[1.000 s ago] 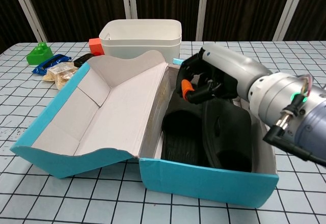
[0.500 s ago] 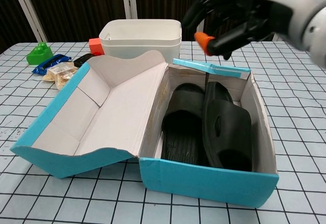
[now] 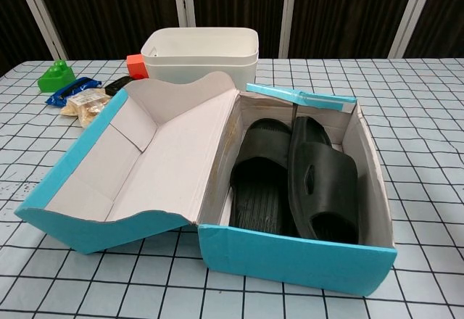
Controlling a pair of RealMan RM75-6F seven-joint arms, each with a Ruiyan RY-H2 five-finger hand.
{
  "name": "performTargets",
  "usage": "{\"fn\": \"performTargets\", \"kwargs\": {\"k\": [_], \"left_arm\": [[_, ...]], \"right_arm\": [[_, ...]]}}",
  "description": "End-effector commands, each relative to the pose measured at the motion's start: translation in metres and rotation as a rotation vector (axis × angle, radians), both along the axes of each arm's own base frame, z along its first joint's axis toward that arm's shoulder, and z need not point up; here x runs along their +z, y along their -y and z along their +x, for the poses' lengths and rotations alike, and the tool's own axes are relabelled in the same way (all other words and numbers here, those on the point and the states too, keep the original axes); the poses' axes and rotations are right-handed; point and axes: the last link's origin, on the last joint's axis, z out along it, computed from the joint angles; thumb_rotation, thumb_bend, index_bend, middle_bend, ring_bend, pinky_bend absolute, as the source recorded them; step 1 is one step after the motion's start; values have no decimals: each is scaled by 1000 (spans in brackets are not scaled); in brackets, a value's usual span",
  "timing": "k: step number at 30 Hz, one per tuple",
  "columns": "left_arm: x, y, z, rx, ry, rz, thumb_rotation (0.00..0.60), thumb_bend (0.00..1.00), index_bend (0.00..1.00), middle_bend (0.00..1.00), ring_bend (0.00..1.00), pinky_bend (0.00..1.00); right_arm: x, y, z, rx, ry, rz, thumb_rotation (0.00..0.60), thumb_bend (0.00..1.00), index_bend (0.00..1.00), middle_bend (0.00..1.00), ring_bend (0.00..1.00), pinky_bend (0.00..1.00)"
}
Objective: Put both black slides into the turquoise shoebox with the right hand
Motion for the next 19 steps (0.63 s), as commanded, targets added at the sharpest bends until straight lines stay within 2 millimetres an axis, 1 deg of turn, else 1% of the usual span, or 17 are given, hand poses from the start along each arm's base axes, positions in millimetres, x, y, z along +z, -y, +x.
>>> {"fn": "performTargets", "kwargs": {"k": [1,6,11,14,19], "left_arm": [[-1,0,0,4,-2,-8,600,363,31,0,0,0],[-3,0,0,14,-21,-10,600,363,31,0,0,0],[-3,3,0,38,-36,-6,600,363,31,0,0,0],[-3,4,2,41,-34,11,600,363,31,0,0,0],[-4,4,3,48,-33,8,600,363,31,0,0,0]], "right_arm": [[11,-16,-32,-37,-68,-50,600,398,243,126,117,239],[19,-28,-65,-82,-178,-130,600,351,210,96,72,190],[25,-33,-89,-125,-258,-178,600,347,196,83,58,184],[28,-34,-93,-120,-267,-200,600,347,196,83,58,178],[30,-37,-94,-103,-288,-206,600,347,196,83,58,165]]}}
